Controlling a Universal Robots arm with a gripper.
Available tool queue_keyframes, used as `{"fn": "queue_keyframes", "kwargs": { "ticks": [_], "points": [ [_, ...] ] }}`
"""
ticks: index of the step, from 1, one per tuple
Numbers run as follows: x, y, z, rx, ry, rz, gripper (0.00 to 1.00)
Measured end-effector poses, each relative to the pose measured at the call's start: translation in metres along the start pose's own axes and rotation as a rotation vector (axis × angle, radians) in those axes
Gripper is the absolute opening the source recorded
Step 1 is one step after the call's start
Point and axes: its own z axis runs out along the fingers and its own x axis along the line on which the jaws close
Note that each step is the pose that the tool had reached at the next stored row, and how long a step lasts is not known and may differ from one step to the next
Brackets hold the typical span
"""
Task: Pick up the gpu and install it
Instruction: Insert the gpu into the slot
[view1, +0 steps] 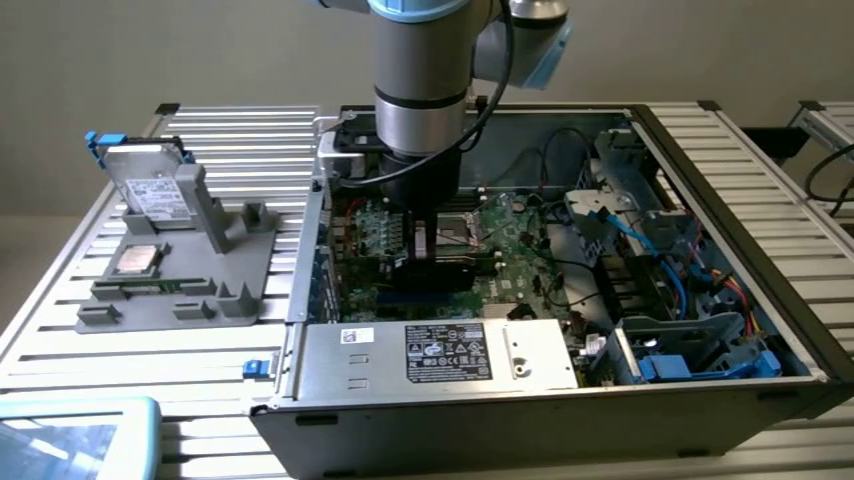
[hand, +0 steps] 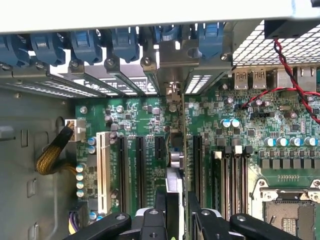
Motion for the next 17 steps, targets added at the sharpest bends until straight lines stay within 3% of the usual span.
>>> {"fn": "queue_keyframes", "kwargs": {
  "ticks": [6, 17],
  "points": [
    [-0.0003, 0.0000, 0.0005, 0.0030, 0.0004, 0.002, 0.27],
    [-0.0015, 0.0001, 0.0014, 0.0032, 0.0034, 0.002, 0.27]
  ]
}}
